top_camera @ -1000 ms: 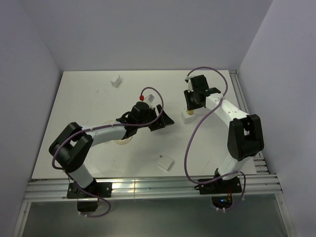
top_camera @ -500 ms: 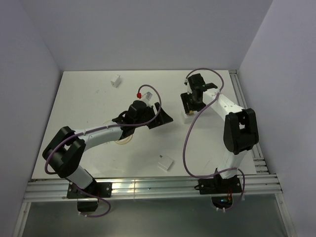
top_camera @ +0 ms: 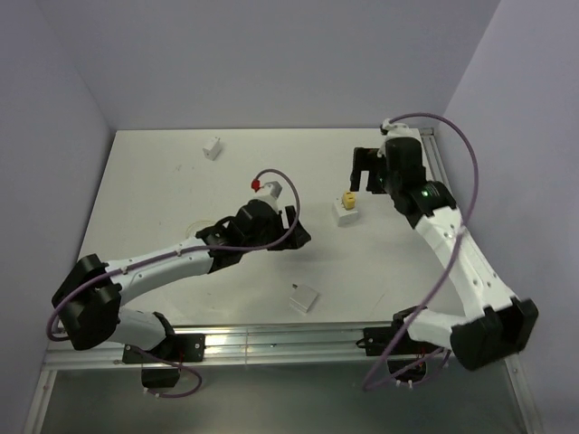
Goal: Insert the plug
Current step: Insert the plug into the socket, then pick up the plug from the center of the board.
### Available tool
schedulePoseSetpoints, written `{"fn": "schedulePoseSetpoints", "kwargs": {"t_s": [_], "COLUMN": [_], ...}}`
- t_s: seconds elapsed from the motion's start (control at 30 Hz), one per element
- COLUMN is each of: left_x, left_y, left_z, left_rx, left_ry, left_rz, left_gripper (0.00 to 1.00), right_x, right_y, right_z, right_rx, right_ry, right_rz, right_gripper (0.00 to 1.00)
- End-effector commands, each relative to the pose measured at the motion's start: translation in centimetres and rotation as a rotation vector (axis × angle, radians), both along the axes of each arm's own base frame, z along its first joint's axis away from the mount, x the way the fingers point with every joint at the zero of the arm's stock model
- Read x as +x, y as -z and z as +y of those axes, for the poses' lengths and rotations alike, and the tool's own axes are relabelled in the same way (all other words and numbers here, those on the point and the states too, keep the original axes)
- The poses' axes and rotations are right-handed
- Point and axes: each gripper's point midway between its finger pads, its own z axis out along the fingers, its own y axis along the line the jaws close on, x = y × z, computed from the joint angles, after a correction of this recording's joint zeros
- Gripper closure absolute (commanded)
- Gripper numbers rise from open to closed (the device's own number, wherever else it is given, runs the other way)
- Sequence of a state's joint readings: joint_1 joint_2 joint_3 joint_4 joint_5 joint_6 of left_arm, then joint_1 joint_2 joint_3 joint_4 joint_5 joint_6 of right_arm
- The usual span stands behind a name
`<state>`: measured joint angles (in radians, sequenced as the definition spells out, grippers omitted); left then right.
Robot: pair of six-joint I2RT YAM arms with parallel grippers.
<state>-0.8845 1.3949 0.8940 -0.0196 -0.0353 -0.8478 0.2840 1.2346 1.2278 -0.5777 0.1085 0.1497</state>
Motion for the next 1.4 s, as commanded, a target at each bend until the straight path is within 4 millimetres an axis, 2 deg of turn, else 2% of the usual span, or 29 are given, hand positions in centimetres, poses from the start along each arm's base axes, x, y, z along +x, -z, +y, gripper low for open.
{"fn": "schedulePoseSetpoints", "kwargs": {"t_s": [0.0, 0.13, 0.17, 0.23, 0.27, 0.33, 0.37, 0.43, 0.47, 0.57, 1.07, 1.37], "left_x": [-1.8, -3.8, -4.5, -6.0, -7.5, -8.8, -10.0, -10.5, -11.3, -12.3, -12.4, -12.4], "left_y": [-0.1, 2.0, 2.1, 2.7, 2.9, 3.7, 5.0, 5.6, 6.5, 7.1, 9.7, 10.7], "left_z": [1.1, 2.3, 2.2, 2.1, 1.5, 1.1, 0.9, 0.5, 0.0, -1.2, -3.4, -3.9], "left_rx": [0.152, 0.294, 0.317, 0.327, 0.329, 0.348, 0.397, 0.434, 0.464, 0.471, 0.521, 0.546], "left_ry": [-0.016, -0.033, -0.040, -0.028, 0.007, 0.025, 0.053, 0.053, 0.078, 0.118, 0.153, 0.172], "left_rz": [-0.061, -0.046, -0.071, -0.079, -0.086, -0.084, -0.074, -0.087, -0.090, -0.097, -0.087, -0.086], "left_gripper": [0.21, 0.24, 0.25, 0.26, 0.26, 0.26, 0.26, 0.25, 0.25, 0.24, 0.23, 0.28], "right_x": [-1.4, -3.9, -4.5, -5.4, -5.8, -6.4, -6.7, -7.1, -7.3, -7.7, -9.2, -9.3], "right_y": [-2.9, -3.2, -2.4, -2.7, -2.0, -1.7, -1.2, -1.1, -0.8, -1.0, -0.3, -0.2], "right_z": [0.3, 0.1, 0.5, 0.7, 0.8, 0.7, 0.6, 0.2, 0.0, -0.5, -0.8, -0.6], "right_rx": [0.166, 0.265, 0.284, 0.317, 0.319, 0.326, 0.322, 0.309, 0.302, 0.287, 0.283, 0.293], "right_ry": [0.066, 0.107, 0.088, 0.077, 0.073, 0.070, 0.071, 0.075, 0.080, 0.089, 0.081, 0.073], "right_rz": [-0.146, -0.128, -0.107, -0.120, -0.105, -0.102, -0.097, -0.106, -0.104, -0.116, -0.118, -0.115], "right_gripper": [0.00, 0.00, 0.00, 0.00, 0.00, 0.00, 0.00, 0.00, 0.00, 0.00, 0.00, 0.00]}}
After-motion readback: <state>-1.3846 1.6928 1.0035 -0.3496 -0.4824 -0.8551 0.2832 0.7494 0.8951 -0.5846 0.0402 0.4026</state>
